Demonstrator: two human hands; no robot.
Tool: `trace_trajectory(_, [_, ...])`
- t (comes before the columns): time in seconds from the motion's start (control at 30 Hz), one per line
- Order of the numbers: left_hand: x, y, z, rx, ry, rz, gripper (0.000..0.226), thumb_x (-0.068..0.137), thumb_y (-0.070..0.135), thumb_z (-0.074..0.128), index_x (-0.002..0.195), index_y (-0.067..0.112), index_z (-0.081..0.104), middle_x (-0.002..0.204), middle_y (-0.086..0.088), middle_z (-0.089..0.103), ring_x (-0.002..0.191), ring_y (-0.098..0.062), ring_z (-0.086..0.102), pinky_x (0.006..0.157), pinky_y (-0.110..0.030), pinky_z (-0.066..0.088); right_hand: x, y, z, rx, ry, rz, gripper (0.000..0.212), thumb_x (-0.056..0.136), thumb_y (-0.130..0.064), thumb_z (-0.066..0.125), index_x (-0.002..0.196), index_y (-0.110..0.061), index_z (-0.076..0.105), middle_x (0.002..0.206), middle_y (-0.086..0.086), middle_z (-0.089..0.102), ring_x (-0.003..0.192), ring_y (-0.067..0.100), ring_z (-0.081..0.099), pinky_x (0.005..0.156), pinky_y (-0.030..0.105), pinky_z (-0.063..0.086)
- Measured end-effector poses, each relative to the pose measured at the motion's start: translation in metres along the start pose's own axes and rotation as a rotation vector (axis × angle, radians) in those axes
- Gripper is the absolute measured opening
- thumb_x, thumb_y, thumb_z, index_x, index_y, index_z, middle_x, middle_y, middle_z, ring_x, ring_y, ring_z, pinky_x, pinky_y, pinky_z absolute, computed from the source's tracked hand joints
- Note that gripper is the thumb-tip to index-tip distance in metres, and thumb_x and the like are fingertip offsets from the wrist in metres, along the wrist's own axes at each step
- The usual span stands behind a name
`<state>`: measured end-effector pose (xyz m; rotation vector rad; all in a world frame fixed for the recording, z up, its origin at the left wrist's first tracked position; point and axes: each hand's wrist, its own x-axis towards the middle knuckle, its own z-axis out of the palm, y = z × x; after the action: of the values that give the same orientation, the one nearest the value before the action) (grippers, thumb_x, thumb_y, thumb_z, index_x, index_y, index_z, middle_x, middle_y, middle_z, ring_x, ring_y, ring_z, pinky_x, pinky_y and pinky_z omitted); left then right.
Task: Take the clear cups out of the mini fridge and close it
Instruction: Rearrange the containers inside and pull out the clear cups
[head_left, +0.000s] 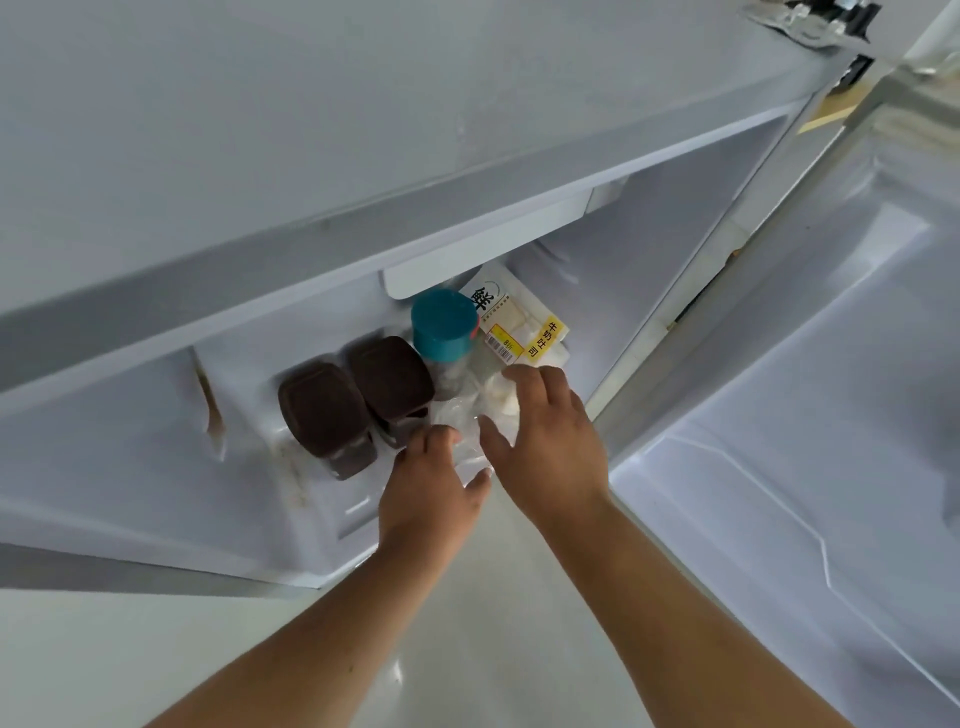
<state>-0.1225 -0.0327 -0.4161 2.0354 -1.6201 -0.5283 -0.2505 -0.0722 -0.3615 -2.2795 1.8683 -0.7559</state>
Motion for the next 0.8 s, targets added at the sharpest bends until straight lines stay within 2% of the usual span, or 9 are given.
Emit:
trace_trajectory(0.07, [0.006,0.006,0.005,0.1,-0.019,0.047,0.065,0.077,0.048,0.083,0.127,0.014,0.058,0.126,-0.011,0.062,0.105,-0.033,0.064,0.08,-0.044,0.059,-0.013,0.013,-0.011,0.029,0.032,0.026,0.053,0.088,-0.045,0.073,0.133,-0.026,0.051,0.124,-0.002,0.056,0.1,0.023,0.062,0.074,0.03,0.051])
trace_trajectory(0.2, [0.022,0.019,0.01,0.239,-0.028,0.119,0.075,0.077,0.05,0.082,0.133,0.014,0.049,0.136,-0.017,0.055,0.108,-0.037,0.064,0.08,-0.047,0.06,-0.03,0.033,-0.025,0.025,0.061,0.126,0.055,0.085,-0.047,0.076,0.13,-0.031,0.05,0.125,-0.007,0.055,0.104,0.019,0.062,0.071,0.025,0.045])
trace_trajectory(0.33, [0.04,0.028,0.013,0.37,-0.045,0.175,0.077,0.081,0.059,0.075,0.136,0.017,0.041,0.148,-0.016,0.047,0.128,-0.034,0.052,0.097,-0.044,0.053,-0.043,0.046,-0.029,0.035,0.05,0.178,0.058,0.082,-0.047,0.08,0.129,-0.031,0.05,0.125,-0.008,0.055,0.102,0.017,0.063,0.072,0.024,0.049])
trace_trajectory(0.4, [0.046,0.029,0.017,0.414,-0.06,0.188,0.078,0.082,0.063,0.071,0.136,0.018,0.039,0.149,-0.016,0.045,0.131,-0.034,0.048,0.1,-0.043,0.051,-0.048,0.051,-0.03,0.013,0.044,0.17,0.058,0.081,-0.047,0.08,0.129,-0.031,0.051,0.125,-0.007,0.056,0.1,0.017,0.064,0.072,0.023,0.049])
trace_trajectory(0.5, [0.051,0.03,0.024,0.476,-0.103,0.198,0.078,0.082,0.067,0.068,0.133,0.018,0.037,0.144,-0.018,0.047,0.128,-0.033,0.049,0.096,-0.043,0.053,-0.051,0.053,-0.028,-0.012,0.025,0.166,0.059,0.08,-0.048,0.081,0.129,-0.03,0.052,0.124,-0.006,0.058,0.098,0.017,0.064,0.072,0.023,0.05])
trace_trajectory(0.73, [0.061,0.026,0.035,0.552,-0.18,0.149,0.085,0.075,0.068,0.071,0.134,0.02,0.031,0.13,-0.022,0.053,0.116,-0.034,0.054,0.085,-0.043,0.054,-0.038,0.047,-0.019,-0.007,-0.023,0.157,0.059,0.082,-0.047,0.08,0.131,-0.028,0.051,0.124,-0.003,0.057,0.102,0.022,0.064,0.072,0.033,0.057])
trace_trajectory(0.8, [0.063,0.024,0.035,0.585,-0.199,0.134,0.087,0.072,0.071,0.069,0.13,0.02,0.029,0.124,-0.02,0.053,0.11,-0.032,0.057,0.078,-0.041,0.054,-0.037,0.045,-0.016,0.002,-0.038,0.15,0.059,0.082,-0.046,0.08,0.13,-0.027,0.052,0.123,-0.002,0.057,0.1,0.023,0.065,0.07,0.034,0.057])
